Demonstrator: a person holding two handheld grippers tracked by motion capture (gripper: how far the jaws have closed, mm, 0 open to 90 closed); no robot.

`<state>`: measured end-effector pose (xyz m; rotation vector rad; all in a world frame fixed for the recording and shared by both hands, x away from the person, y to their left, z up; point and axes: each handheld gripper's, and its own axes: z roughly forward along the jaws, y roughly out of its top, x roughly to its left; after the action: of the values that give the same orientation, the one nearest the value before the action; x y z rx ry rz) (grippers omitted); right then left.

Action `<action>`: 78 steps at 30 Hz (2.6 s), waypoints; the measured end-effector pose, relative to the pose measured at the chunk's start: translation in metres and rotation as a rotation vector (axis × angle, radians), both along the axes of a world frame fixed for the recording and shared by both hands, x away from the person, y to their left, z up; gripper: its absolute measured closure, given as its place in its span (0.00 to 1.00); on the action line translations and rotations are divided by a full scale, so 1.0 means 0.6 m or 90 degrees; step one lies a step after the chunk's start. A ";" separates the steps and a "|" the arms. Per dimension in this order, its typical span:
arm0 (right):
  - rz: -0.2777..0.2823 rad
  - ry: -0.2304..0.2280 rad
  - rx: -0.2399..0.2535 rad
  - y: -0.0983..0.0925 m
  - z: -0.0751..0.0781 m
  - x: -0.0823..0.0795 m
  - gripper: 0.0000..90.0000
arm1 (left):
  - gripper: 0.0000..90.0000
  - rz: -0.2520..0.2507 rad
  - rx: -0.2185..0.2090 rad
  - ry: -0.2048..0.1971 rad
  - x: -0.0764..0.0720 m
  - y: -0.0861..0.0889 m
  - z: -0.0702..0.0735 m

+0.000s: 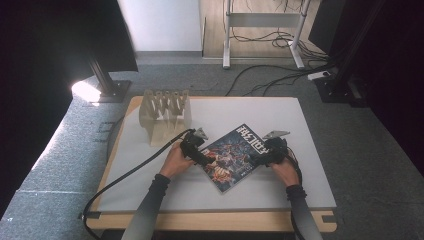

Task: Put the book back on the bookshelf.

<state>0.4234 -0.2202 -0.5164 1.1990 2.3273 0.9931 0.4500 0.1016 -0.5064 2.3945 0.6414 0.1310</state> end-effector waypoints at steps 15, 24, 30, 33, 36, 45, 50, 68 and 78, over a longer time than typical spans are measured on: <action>0.015 0.041 0.034 -0.013 -0.024 0.015 0.00 | 0.00 -0.031 -0.032 0.013 -0.013 0.001 -0.029; 0.020 0.038 0.029 0.001 -0.024 -0.017 0.00 | 0.00 -0.032 -0.034 0.013 -0.046 0.017 -0.029; 0.021 0.032 0.028 0.017 -0.025 -0.051 0.00 | 0.00 -0.034 -0.036 0.012 -0.081 0.036 -0.030; 0.022 0.025 0.027 0.027 -0.025 -0.070 0.00 | 0.00 -0.033 -0.038 0.010 -0.100 0.044 -0.030; 0.024 0.011 0.035 0.031 -0.028 -0.088 0.00 | 0.00 -0.033 -0.039 0.009 -0.111 0.048 -0.031; 0.018 0.003 0.001 -0.001 -0.017 -0.134 0.00 | 0.00 -0.029 -0.035 0.003 -0.142 0.048 -0.031; 0.018 0.009 -0.033 -0.013 -0.021 -0.152 0.00 | 0.00 -0.035 -0.032 0.002 -0.163 0.044 -0.031; -0.003 0.014 -0.045 -0.007 -0.019 -0.111 0.00 | 0.00 0.050 0.022 -0.036 -0.101 0.123 -0.009; -0.011 0.034 -0.043 0.012 -0.018 -0.051 0.00 | 0.00 0.065 0.014 -0.040 -0.083 0.127 -0.032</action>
<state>0.3931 -0.2130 -0.5271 1.2300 2.3674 0.8797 0.4003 0.1778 -0.5257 2.3683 0.7358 0.2569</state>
